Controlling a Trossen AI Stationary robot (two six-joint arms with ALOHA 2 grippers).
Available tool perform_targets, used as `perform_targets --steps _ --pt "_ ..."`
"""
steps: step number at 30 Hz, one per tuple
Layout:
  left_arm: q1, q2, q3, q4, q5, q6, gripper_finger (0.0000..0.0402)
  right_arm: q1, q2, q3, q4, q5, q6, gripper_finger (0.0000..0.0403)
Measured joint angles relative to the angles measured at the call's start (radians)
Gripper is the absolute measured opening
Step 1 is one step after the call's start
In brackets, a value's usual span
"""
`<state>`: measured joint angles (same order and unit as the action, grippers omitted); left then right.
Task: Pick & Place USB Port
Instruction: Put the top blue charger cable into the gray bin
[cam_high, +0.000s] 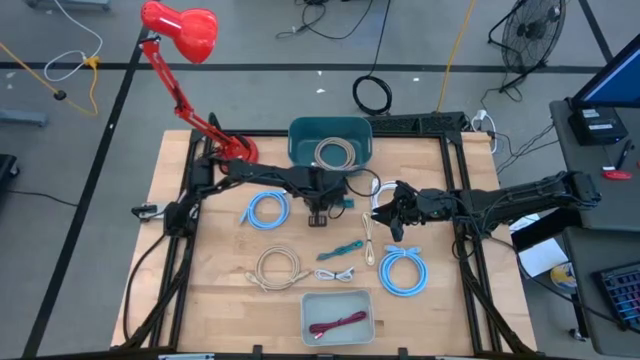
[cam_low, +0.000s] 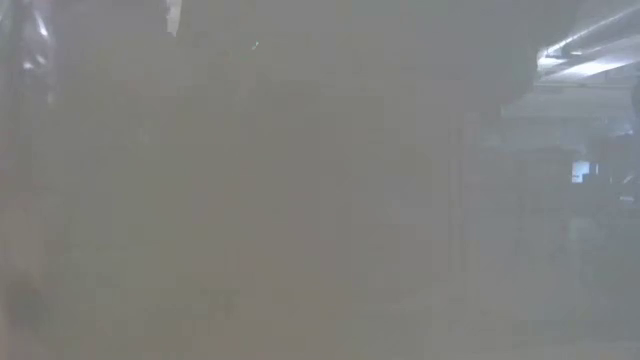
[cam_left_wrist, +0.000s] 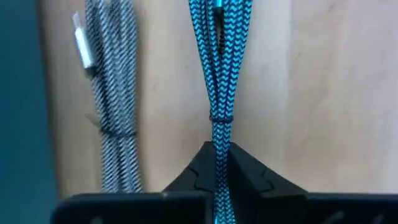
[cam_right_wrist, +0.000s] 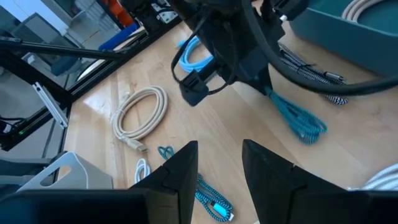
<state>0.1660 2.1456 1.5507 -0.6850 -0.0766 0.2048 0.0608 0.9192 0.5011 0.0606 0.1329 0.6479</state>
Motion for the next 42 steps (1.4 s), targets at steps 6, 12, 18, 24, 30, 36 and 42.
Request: perform_targets --steps 6,12,18,24,30,36,42 --pt "-0.011 0.0 0.098 -0.089 0.008 -0.077 0.0027 0.0 0.0 0.0 0.003 0.0 0.0 0.0116" --pt "-0.018 -0.059 0.185 -0.157 0.0 -0.165 0.0011 0.0 0.0 0.0 0.004 -0.003 0.005 0.0116" --pt "-0.007 -0.194 0.201 -0.174 -0.007 -0.323 0.001 0.0 -0.014 0.0 0.018 -0.007 0.006 0.0116" --pt "-0.024 -0.324 0.201 -0.191 0.013 -0.432 0.001 0.0 -0.032 0.0 0.029 -0.005 -0.004 0.0116" --pt "-0.073 -0.419 0.201 -0.15 0.032 -0.536 0.001 0.0 -0.042 0.0 0.033 -0.004 -0.004 0.0116" --pt "-0.149 -0.484 0.201 0.046 0.041 -0.592 0.0011 0.0 -0.043 0.0 0.034 -0.006 -0.004 0.0116" --pt "-0.215 -0.503 0.201 0.245 0.089 -0.613 0.001 0.0 -0.043 0.0 0.041 -0.007 0.022 0.0116"
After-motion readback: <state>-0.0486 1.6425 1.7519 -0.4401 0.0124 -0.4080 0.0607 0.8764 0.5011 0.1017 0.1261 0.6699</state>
